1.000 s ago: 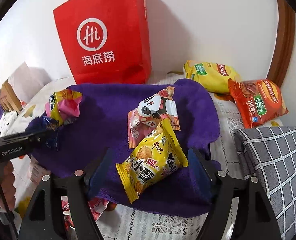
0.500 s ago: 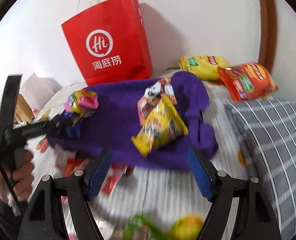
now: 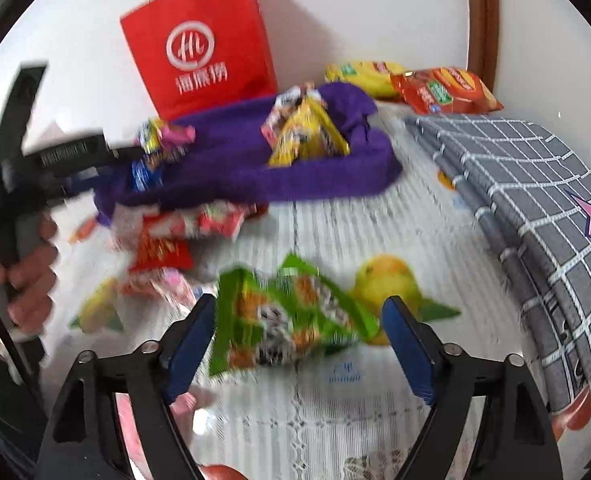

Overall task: Organize snacks
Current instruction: 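Release the yellow chips bag on the towel and move the right tool toward the green packet, then grasp the green packet with the right tool while the left tool reaches for the white-pink packet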

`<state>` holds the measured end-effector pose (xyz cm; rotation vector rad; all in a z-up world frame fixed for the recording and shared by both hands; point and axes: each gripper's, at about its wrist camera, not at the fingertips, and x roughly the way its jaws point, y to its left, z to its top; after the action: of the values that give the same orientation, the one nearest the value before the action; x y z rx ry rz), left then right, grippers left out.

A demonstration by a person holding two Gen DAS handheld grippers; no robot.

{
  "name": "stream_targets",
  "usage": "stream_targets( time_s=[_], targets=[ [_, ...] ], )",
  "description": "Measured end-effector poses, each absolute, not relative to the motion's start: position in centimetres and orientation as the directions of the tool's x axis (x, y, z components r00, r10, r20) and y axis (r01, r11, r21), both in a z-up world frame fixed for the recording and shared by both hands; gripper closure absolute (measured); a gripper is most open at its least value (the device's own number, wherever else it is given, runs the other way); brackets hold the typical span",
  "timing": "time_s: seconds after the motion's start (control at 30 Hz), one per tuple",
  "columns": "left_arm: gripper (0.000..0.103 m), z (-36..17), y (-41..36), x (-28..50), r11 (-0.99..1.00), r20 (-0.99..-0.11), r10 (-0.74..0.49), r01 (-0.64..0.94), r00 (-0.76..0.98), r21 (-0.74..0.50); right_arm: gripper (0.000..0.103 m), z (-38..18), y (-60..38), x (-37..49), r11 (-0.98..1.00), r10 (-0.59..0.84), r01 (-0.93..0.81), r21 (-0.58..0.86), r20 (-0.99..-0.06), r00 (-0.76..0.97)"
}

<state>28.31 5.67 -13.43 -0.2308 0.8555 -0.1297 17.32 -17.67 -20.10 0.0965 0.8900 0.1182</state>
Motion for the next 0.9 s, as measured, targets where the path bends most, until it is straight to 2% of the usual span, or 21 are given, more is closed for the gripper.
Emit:
stream_targets(
  time_s=[0.13, 0.27, 0.47, 0.63, 0.67, 0.7, 0.9],
  targets=[
    [0.037, -13.3, 6.0, 28.2, 0.976, -0.728, -0.161, 0.001, 0.666, -0.216, 0.024, -19.9, -18.4, 15.9, 0.997, 0.071, -0.034, 0.064, -0.767, 0.638],
    [0.037, -13.2, 6.6, 28.3, 0.962, -0.729, -0.207, -0.001, 0.653, -0.274, 0.024, -19.4, -19.8, 15.0, 0.999, 0.029, -0.006, 0.033, -0.763, 0.645],
    [0.037, -13.0, 6.7, 28.0, 0.955, -0.719, -0.227, 0.006, 0.657, -0.296, 0.024, -19.1, -19.3, 15.8, 0.994, 0.103, -0.049, 0.094, -0.749, 0.654],
    [0.037, -13.3, 6.6, 28.1, 0.957, -0.727, -0.226, 0.01, 0.648, -0.289, 0.025, -20.7, -18.5, 18.1, 0.996, 0.083, -0.018, 0.092, -0.775, 0.626],
    [0.037, -13.3, 6.6, 28.1, 0.958, -0.728, -0.226, 0.011, 0.647, -0.288, 0.034, -21.1, -18.6, 18.4, 0.994, 0.089, -0.008, 0.106, -0.778, 0.622],
    [0.037, -13.3, 6.5, 28.1, 0.958, -0.729, -0.224, 0.011, 0.647, -0.285, 0.048, -21.3, -18.6, 18.6, 0.992, 0.102, -0.008, 0.123, -0.776, 0.623],
    [0.037, -13.0, 6.1, 27.9, 0.963, -0.73, -0.22, 0.024, 0.647, -0.27, 0.05, -21.4, -19.6, 19.0, 0.985, 0.12, 0.019, 0.17, -0.765, 0.633]
  ],
)
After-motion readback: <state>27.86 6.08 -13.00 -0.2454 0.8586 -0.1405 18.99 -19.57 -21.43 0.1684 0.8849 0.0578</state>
